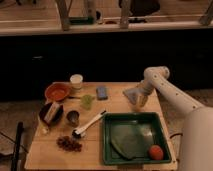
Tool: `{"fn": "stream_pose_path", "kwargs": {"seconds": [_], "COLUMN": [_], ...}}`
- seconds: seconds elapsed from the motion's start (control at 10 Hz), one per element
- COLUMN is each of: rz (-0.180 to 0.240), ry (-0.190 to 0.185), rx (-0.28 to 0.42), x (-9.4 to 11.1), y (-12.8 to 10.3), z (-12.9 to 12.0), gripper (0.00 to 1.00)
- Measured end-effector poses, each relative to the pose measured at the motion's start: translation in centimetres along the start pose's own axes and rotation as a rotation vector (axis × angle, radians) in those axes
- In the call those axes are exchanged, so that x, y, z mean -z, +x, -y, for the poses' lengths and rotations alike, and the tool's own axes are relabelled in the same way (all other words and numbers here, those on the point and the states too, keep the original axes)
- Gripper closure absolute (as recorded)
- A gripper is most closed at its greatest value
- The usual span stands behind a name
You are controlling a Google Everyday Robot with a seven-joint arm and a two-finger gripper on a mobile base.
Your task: Wipe tray with towel
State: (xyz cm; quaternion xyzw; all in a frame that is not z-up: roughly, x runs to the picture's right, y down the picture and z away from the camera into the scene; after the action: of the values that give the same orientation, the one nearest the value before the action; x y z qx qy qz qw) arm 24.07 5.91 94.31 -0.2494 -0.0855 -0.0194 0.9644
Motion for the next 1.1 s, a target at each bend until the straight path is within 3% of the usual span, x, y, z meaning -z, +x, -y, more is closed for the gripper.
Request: {"fn": "stream_pose_path", "kwargs": {"seconds": [0.4, 1.1], "rz": [-0.008, -0.013], "ry": [-0.01, -0.085], "rx": [0.048, 0.118], "x": [-0.1, -2.0], "y": [-1.3, -3.3], "z": [0.9, 1.9], "gripper": [0.2, 0.2]}}
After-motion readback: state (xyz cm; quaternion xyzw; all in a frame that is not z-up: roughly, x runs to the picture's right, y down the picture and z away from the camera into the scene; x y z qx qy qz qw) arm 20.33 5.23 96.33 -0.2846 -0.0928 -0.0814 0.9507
